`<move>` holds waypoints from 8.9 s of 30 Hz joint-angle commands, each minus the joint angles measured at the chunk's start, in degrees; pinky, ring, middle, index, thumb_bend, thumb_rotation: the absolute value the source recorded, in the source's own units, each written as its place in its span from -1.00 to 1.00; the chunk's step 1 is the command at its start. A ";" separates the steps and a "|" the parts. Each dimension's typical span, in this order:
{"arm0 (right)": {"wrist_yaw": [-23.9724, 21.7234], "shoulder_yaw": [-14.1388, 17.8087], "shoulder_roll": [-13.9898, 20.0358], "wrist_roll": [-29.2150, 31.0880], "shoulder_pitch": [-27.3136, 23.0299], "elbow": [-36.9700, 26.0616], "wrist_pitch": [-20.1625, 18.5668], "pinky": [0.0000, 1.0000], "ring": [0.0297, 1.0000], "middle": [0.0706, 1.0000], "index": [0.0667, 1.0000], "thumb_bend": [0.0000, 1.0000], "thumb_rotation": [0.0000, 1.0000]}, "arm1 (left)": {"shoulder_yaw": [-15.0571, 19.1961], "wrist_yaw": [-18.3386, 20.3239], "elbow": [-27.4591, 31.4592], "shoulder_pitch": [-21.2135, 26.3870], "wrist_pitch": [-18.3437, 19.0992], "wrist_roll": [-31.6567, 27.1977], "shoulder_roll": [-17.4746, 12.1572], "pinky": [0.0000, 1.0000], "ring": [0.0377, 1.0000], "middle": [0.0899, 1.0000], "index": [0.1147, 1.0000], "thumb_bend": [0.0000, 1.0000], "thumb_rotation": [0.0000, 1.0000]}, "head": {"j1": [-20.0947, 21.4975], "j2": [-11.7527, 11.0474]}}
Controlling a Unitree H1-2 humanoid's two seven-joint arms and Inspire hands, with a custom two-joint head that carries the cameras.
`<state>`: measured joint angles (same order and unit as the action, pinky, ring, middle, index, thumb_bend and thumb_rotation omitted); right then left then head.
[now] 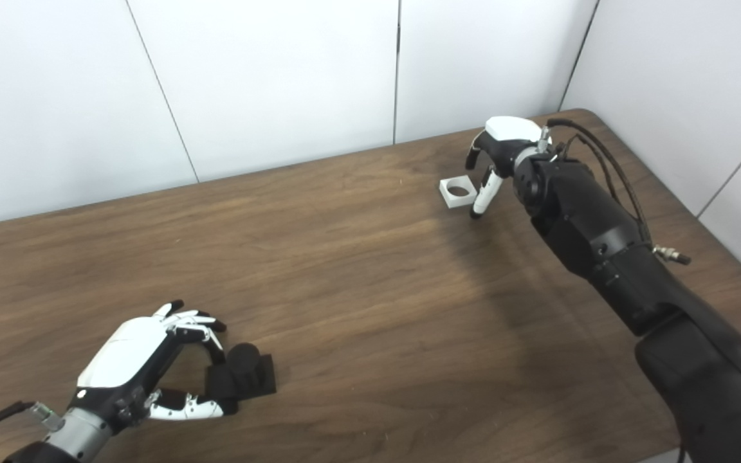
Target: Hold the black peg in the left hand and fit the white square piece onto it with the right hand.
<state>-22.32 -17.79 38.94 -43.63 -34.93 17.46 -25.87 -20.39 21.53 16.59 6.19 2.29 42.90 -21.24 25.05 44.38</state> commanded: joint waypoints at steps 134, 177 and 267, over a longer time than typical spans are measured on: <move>-29.60 -5.99 -14.00 -0.35 -1.83 -50.65 10.86 0.67 0.80 0.48 -0.11 0.05 -0.73 | -6.23 2.04 -1.99 -0.58 5.11 7.70 5.50 1.00 0.75 0.53 -0.16 0.04 -0.89 | -19.28 2.79; -28.02 -7.40 -18.06 -2.59 2.11 -44.99 17.71 0.63 0.79 0.47 -0.11 0.05 -0.74 | -6.71 3.09 -0.72 0.04 6.77 8.36 5.29 1.00 0.75 0.53 -0.16 0.04 -0.89 | -19.48 4.19; -31.63 -4.87 -17.02 -4.25 3.95 -45.01 15.86 0.61 0.82 0.62 0.28 1.00 -0.59 | -7.24 3.01 -0.46 0.18 7.79 8.23 5.40 1.00 0.75 0.53 -0.16 0.04 -0.89 | -18.59 4.55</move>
<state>-54.19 -23.87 21.08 -47.89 -28.61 -25.62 -9.24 -26.35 21.57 17.61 7.03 10.24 51.54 -15.55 6.42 48.87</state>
